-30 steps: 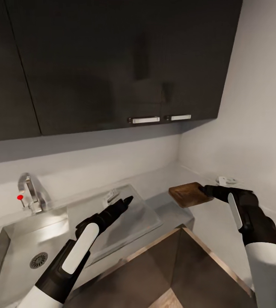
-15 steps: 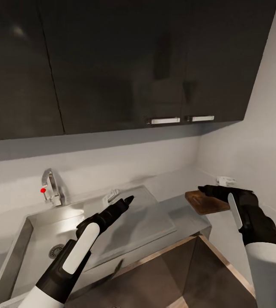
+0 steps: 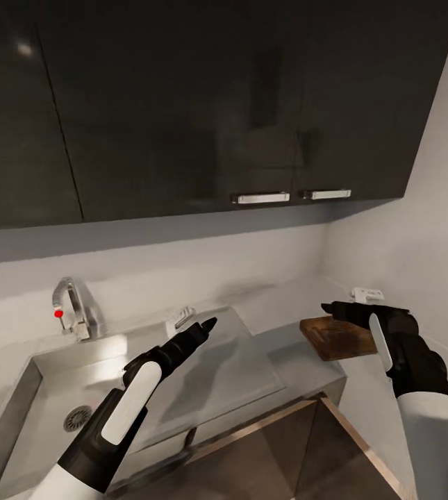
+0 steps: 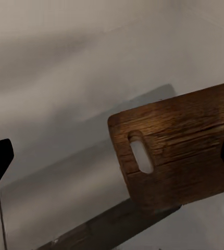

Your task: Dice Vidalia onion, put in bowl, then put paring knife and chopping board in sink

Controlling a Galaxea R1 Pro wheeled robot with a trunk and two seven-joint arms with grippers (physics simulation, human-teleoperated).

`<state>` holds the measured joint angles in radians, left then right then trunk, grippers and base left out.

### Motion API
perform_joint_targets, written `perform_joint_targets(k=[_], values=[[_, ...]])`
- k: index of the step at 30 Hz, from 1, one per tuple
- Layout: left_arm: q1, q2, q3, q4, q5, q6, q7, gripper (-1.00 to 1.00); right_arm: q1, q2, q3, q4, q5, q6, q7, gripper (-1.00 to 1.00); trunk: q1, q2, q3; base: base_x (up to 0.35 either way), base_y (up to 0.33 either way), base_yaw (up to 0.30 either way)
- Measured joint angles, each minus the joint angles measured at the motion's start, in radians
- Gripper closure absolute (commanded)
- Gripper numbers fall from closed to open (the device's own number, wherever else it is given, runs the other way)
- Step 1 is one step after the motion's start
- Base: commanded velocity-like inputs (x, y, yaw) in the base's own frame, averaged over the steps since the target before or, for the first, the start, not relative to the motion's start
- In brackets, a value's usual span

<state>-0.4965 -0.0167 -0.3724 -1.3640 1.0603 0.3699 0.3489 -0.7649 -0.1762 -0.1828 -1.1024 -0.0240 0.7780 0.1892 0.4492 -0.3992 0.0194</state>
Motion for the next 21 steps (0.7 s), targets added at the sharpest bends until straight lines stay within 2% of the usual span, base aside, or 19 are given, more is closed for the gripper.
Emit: perform_joint_targets(k=[1,3,4,5,8,9,13,21], values=[[0.0,-0.001,0.0,0.0,0.0,-0.001,0.0,-1.0,-0.014,0.0,-0.001,0.036,0.001,0.002,0.0,-1.0,0.0,0.0,0.0,0.139,-0.151,0.001],[0.0,-0.001,-0.001,0.0,-0.001,-0.003,0.001,-1.0,-0.075,-0.001,0.003,0.171,0.001,-0.01,0.003,-1.0,0.0,0.0,0.0,0.059,-0.063,0.0],[0.0,-0.001,-0.001,0.0,0.0,-0.004,0.002,-1.0,-0.084,-0.003,0.004,0.199,0.002,-0.03,0.005,-1.0,0.0,0.0,0.0,0.012,-0.013,0.0],[0.0,-0.002,-0.001,0.0,0.0,-0.004,0.002,-1.0,-0.094,-0.002,0.017,0.243,0.003,-0.084,0.008,-1.0,0.0,0.0,0.0,0.01,-0.01,0.0],[0.0,-0.002,-0.001,0.0,0.0,-0.004,0.002,-1.0,-0.097,-0.002,0.066,0.253,0.002,-0.096,0.007,-1.0,0.0,0.0,0.0,0.004,-0.004,0.0],[0.0,-0.003,-0.001,0.0,0.001,-0.004,0.002,-1.0,-0.099,-0.002,0.113,0.257,-0.004,-0.097,0.007,-1.0,0.0,0.0,0.0,0.001,-0.001,0.0],[0.0,-0.003,0.0,0.0,0.001,-0.003,0.002,-1.0,-0.103,-0.002,0.127,0.259,-0.006,-0.096,0.004,-1.0,0.0,0.0,0.0,0.0,0.0,0.062],[0.0,-0.003,0.0,-0.009,0.001,-0.004,0.002,-1.0,-0.111,-0.002,0.126,0.26,-0.003,-0.064,0.003,-1.0,0.0,0.0,0.0,0.0,0.0,0.259]])
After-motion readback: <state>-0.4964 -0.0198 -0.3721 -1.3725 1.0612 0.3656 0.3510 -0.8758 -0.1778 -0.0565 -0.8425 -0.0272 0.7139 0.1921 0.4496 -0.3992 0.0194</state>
